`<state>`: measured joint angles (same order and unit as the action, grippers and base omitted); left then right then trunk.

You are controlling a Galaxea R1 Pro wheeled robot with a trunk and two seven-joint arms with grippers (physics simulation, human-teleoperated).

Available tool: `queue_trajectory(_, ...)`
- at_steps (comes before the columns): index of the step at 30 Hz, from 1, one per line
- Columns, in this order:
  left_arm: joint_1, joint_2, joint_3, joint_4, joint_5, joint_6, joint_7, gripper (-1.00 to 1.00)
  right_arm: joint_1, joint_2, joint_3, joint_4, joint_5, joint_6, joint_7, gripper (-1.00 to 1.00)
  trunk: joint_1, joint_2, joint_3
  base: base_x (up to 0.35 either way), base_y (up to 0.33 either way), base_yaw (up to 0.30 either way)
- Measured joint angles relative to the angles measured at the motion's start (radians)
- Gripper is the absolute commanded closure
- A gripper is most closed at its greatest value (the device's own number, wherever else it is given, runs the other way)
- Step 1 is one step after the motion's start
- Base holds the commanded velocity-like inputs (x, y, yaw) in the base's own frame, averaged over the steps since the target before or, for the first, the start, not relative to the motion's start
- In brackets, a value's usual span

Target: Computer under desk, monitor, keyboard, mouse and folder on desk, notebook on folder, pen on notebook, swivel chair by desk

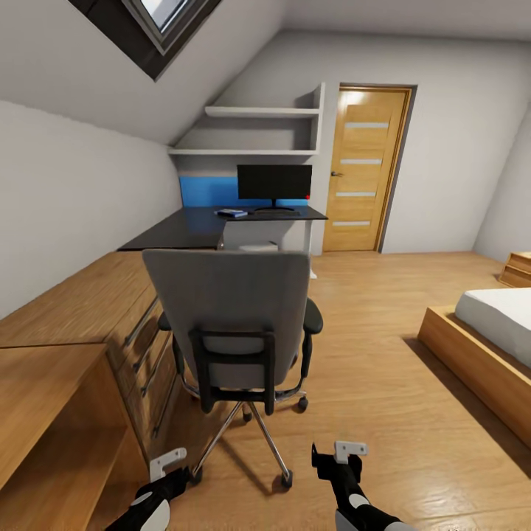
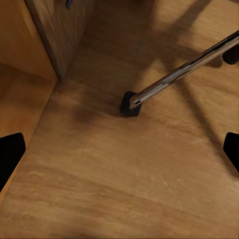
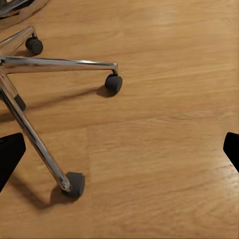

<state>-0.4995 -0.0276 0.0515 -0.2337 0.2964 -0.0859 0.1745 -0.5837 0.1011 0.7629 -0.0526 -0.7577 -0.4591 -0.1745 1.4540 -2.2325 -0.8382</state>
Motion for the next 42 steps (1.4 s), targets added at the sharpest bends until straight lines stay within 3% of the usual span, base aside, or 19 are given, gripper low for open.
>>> queue_trajectory(24, 0.0, -0.001, -0.001, 0.0, 0.001, 0.011, 0.001, -1.0, 0.004, 0.0, 0.002, -0.004, 0.002, -0.004, 0.002, -1.0, 0.092, -0.168, -0.076, -0.001, 0.0, -0.011)
queue_trajectory(28, -0.002, -0.008, -0.001, -0.033, -0.002, 0.11, -0.001, -1.0, 0.0, 0.0, 0.024, -0.039, 0.026, 0.006, 0.021, -1.0, 0.107, -0.196, -0.088, 0.0, 0.0, -0.004)
queue_trajectory(31, -0.004, -0.012, -0.001, -0.101, -0.004, 0.162, -0.001, -1.0, -0.029, 0.0, 0.028, -0.091, 0.033, 0.088, 0.022, -1.0, 0.119, -0.217, -0.098, 0.0, 0.0, 0.0)
queue_trajectory(33, -0.025, -0.014, -0.002, -0.147, -0.007, 0.212, 0.0, -1.0, -0.087, 0.0, 0.027, -0.126, 0.035, 0.178, 0.022, -1.0, 0.126, -0.231, -0.104, 0.0, 0.0, 0.0)
queue_trajectory(37, -0.121, -0.012, -0.002, -0.186, -0.009, 0.294, -0.001, -1.0, -0.202, 0.0, 0.027, -0.155, 0.038, 0.344, 0.022, -1.0, 0.142, -0.259, -0.116, 0.0, 0.0, 0.0)
queue_trajectory(40, -0.178, -0.012, -0.001, -0.194, -0.009, 0.323, 0.0, -1.0, -0.265, -0.001, 0.026, -0.163, 0.037, 0.423, 0.024, -1.0, 0.147, -0.267, -0.127, 0.0, 0.0, 0.0)
queue_trajectory(42, -0.191, -0.013, -0.001, -0.196, -0.009, 0.327, 0.0, -1.0, -0.279, -0.001, 0.026, -0.163, 0.033, 0.436, 0.027, -1.0, 0.148, -0.268, -0.135, 0.0, 0.0, 0.0)
